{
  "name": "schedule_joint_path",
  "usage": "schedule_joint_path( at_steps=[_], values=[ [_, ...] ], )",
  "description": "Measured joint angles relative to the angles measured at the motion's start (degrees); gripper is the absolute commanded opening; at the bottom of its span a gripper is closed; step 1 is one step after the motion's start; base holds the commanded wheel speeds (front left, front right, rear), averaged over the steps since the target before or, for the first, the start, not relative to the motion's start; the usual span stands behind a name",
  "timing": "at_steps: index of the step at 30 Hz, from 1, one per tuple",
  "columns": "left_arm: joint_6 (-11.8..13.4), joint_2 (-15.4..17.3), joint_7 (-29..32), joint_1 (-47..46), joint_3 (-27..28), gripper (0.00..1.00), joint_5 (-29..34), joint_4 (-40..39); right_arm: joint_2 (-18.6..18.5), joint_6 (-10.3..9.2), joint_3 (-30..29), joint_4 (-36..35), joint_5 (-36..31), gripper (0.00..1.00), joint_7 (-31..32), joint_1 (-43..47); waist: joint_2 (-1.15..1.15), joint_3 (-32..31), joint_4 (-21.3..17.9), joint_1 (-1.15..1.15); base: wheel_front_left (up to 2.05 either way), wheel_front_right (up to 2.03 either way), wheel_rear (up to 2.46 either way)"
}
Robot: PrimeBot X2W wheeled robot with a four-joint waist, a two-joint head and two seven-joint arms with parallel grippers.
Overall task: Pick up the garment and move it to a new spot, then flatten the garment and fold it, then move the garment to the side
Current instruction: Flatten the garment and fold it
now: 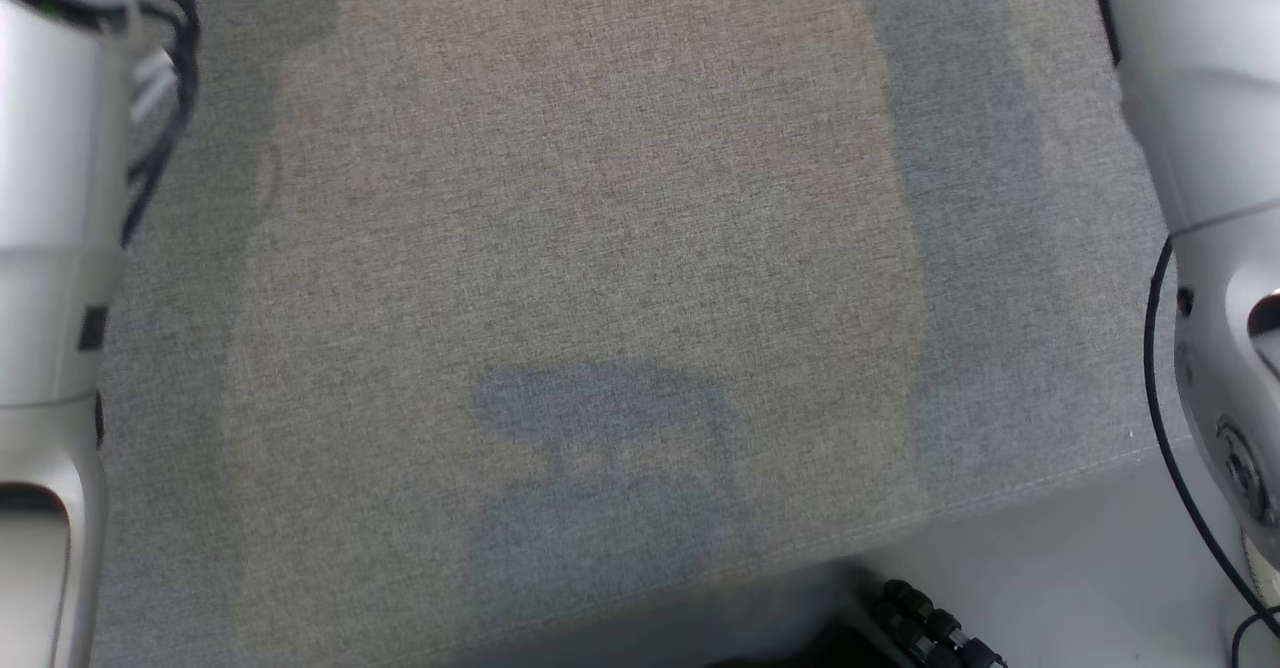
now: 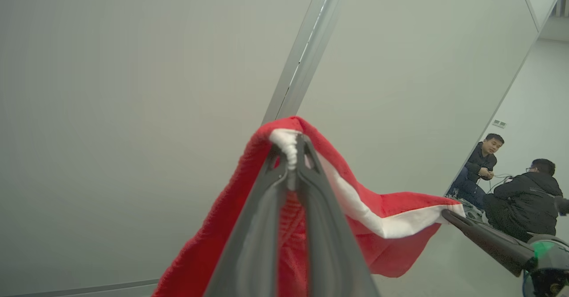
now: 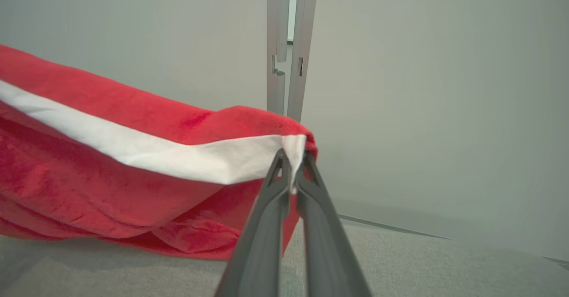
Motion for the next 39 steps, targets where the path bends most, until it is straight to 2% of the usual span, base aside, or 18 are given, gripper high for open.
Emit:
schedule_joint_path(
  at_steps=[3, 6, 8, 11, 19, 27, 39],
  values=[
    [0.0, 0.82, -1.68, 5.51, -2.82, 0.0, -1.79, -0.8, -1.75, 0.01, 4.76, -0.27, 2.83, 0.0, 2.14, 4.1, 0.0, -0.65, 0.36, 0.0, 0.0, 0.0, 0.0],
    [0.0, 3.15, -2.44, 9.77, -6.54, 0.0, -1.85, -2.93, -4.36, 0.0, 8.9, -3.03, 7.14, 0.0, 4.33, 6.87, 0.0, -2.14, 0.81, -0.01, 0.0, 0.0, 0.0],
    [0.01, 3.93, -2.9, 13.24, -6.64, 0.0, -3.36, -3.19, -5.63, 0.0, 11.25, -5.09, 10.21, 0.0, 5.67, 9.96, 0.0, -3.34, 1.2, -0.01, 0.0, 0.0, 0.0],
    [0.01, 6.35, -3.41, 17.81, -9.18, 0.0, -0.66, -3.11, -8.29, 0.0, 14.13, -7.94, 14.13, 0.0, 7.31, 15.16, 0.0, -5.49, 1.79, -0.01, 0.0, 0.0, 0.0],
    [0.57, 6.69, -3.78, 29.25, -17.02, 0.0, 5.46, -1.35, -15.01, 0.0, 21.4, -16.63, 21.6, 0.0, 13.44, 29.4, 0.0, -12.95, 3.29, -0.01, 0.0, 0.0, 0.0],
    [2.93, 5.88, -3.37, 38.98, -20.81, 0.0, 6.48, -0.7, -19.74, 0.0, 22.02, -24.35, 25.01, 0.0, 19.97, 39.89, 0.0, -21.06, 4.3, -0.01, 0.0, 0.0, 0.0],
    [6.17, 6.76, -3.79, 51.22, -21.89, 0.0, 4.63, -4.64, -24.34, 0.0, 15.62, -35.93, 26.35, 0.0, 31.03, 55.9, 0.0, -31.22, 5.64, -0.02, 0.0, 0.0, 0.0]
  ],
)
